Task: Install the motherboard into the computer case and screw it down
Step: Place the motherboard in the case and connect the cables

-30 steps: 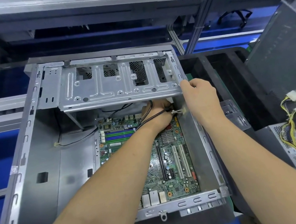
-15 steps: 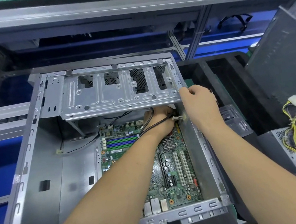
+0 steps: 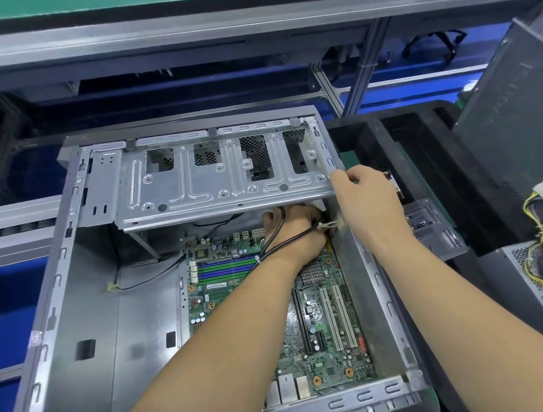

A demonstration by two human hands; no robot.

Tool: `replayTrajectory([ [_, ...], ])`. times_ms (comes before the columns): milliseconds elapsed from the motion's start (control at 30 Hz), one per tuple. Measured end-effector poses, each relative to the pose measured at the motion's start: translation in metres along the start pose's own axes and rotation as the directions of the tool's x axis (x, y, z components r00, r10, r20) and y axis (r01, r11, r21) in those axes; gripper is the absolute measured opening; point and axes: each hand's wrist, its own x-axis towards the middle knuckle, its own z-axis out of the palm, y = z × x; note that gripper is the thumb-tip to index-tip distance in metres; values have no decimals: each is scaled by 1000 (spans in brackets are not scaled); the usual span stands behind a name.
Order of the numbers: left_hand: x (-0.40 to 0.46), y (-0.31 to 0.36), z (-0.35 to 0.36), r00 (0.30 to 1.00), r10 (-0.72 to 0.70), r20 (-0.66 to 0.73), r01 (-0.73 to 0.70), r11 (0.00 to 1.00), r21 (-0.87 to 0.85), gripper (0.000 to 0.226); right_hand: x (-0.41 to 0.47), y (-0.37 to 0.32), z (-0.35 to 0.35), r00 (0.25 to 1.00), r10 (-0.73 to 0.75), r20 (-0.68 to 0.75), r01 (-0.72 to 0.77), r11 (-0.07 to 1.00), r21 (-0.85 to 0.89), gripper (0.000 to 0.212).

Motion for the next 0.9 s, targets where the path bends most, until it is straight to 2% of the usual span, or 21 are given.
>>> replayTrajectory([
  [200,-7,2,-10,1000,17,-4,-17,997,-80,10,1,-1,0,1000,9,-1,-9,1000,3,34],
  [300,-19,12,-22,997,60,42,-63,995,75,14,0,0,0,1000,8,4,-8,1000,4,35],
  [367,-29,24,-38,984,70,162,-90,989,120,13,0,0,0,1000,11,1,-11,1000,2,36],
  [400,-33,29,-48,960,67,273,-98,990,103,14,0,0,0,1000,15,2,-15,1000,0,37],
  [500,-52,36,-90,786,31,617,-93,993,69,36,-1,-1,0,1000,23,12,-23,1000,-13,37],
  [533,-59,34,-104,741,31,671,-67,997,27,36,-1,-1,0,1000,24,13,-24,1000,-19,37],
  [600,-74,23,-131,721,48,691,101,980,-174,29,-2,0,0,1000,22,12,-21,999,-33,38],
  [667,-85,6,-152,775,18,631,289,879,-379,34,-2,1,1,1000,16,3,-16,998,-60,39],
  [700,-88,-3,-158,811,-26,585,319,857,-405,36,-3,1,1,1000,15,-3,-16,996,-83,39],
  [767,-90,-23,-159,873,-139,467,285,923,-259,36,-3,0,1,1000,11,-22,-14,989,-144,40],
  [800,-89,-32,-156,897,-181,403,241,965,-103,32,-3,-1,2,1000,5,-31,-10,984,-176,40],
  [867,-89,-39,-146,912,-217,349,164,971,175,16,-4,-1,2,999,-13,-44,2,971,-238,38],
  [900,-90,-37,-140,907,-216,361,137,963,231,27,-4,-1,2,999,-22,-50,8,964,-264,37],
])
